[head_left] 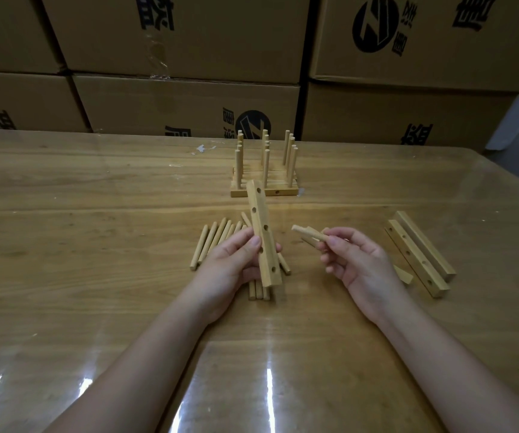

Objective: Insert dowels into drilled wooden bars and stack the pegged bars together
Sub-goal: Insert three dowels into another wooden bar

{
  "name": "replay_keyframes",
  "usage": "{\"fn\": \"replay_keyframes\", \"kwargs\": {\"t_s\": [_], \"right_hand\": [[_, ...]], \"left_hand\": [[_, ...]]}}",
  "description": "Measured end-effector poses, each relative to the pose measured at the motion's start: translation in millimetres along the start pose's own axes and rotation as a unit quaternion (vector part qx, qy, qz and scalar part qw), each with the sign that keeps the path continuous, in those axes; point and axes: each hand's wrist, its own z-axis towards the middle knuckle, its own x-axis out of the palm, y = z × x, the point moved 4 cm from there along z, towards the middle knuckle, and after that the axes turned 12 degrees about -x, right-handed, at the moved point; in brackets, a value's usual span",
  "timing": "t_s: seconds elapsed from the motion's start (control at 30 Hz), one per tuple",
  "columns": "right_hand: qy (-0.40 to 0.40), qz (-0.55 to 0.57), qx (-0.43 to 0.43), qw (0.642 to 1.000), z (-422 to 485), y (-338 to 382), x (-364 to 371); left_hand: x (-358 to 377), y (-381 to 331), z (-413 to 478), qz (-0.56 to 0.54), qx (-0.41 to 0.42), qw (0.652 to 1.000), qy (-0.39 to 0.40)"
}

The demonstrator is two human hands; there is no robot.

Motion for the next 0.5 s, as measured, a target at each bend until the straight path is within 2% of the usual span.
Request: {"fn": "replay_keyframes", "kwargs": {"t_s": [0.2,0.5], "right_hand": [[0.048,-0.079,-0.007,0.996,-2.1,-1.8,4.7],[0.067,-0.153,-0.014,0.986,-3.1,-2.9,8.5]], "left_hand": [[1.4,-1.1,-2.8,0.003,0.011,1.000,0.020],[3.9,-1.5,-2.4,0.006,0.010,1.000,0.027]]}}
